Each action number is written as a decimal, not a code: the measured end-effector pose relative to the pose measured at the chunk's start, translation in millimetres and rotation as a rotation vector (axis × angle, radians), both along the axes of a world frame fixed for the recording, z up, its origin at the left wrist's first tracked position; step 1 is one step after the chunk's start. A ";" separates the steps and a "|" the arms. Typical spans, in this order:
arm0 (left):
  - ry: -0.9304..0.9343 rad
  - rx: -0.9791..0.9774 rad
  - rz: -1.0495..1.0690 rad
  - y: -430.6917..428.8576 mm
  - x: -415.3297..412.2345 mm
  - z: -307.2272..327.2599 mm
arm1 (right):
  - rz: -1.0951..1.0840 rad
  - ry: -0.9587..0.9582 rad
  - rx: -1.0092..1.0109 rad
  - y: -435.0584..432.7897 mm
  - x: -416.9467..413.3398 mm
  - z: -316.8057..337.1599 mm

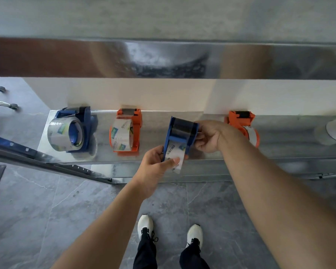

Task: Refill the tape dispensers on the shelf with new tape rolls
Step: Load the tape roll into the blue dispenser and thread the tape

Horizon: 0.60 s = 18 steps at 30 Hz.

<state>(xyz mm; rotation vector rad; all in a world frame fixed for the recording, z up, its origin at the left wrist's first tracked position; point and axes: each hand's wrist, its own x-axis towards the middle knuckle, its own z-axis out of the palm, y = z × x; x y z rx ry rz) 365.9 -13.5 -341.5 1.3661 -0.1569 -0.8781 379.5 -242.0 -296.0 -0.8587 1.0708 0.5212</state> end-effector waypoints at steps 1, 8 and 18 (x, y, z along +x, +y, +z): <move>0.004 0.003 0.001 0.2 0.3 0.6 | -0.032 -0.007 0.025 0.1 -1.0 -1.1; 0.101 0.051 0.137 -13.4 15.9 13.8 | -0.065 -0.122 0.020 0.4 0.9 -10.3; 0.113 0.238 0.372 -45.0 35.4 24.8 | -0.001 -0.306 -0.258 18.0 15.6 -26.8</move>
